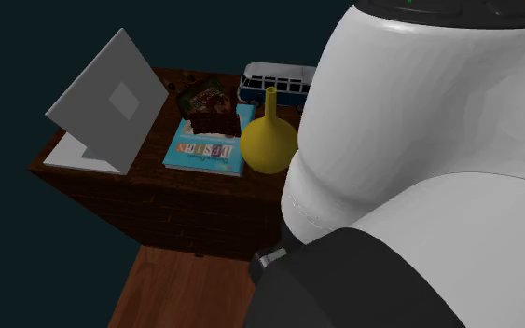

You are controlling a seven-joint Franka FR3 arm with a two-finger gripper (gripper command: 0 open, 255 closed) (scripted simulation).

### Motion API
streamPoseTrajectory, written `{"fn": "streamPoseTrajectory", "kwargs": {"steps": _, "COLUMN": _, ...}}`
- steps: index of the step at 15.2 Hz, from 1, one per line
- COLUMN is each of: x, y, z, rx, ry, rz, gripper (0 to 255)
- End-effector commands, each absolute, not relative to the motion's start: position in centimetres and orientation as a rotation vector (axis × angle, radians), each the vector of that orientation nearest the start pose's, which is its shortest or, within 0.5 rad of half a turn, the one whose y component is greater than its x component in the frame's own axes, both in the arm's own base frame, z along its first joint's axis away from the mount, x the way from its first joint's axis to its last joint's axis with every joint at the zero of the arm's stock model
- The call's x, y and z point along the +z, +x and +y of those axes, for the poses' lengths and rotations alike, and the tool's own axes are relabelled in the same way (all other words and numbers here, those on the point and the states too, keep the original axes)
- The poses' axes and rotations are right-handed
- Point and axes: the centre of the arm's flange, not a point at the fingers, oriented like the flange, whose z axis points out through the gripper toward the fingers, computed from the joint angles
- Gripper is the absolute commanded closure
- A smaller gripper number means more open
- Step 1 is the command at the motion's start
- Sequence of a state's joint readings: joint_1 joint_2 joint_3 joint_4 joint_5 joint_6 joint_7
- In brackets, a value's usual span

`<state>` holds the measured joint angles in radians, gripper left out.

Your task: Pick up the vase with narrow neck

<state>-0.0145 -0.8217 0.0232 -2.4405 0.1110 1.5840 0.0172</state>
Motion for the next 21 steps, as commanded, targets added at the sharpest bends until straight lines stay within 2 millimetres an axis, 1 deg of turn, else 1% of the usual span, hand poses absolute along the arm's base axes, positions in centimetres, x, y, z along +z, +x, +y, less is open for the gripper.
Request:
{"fn": "streamPoseTrajectory", "kwargs": {"steps": 1, "x": 56.3, "y": 29.7, "z": 1.6, "rx": 0.054, "ry": -3.047, "rz": 0.030, "gripper": 0}}
{"fn": "streamPoseTrajectory", "kwargs": {"steps": 11, "x": 56.8, "y": 41.1, "z": -4.4, "rx": 0.052, "ry": -3.080, "rz": -0.045, "gripper": 0}}
{"fn": "streamPoseTrajectory", "kwargs": {"steps": 21, "x": 57.6, "y": 52.8, "z": -9.9, "rx": 0.049, "ry": -3.110, "rz": -0.122, "gripper": 0}}
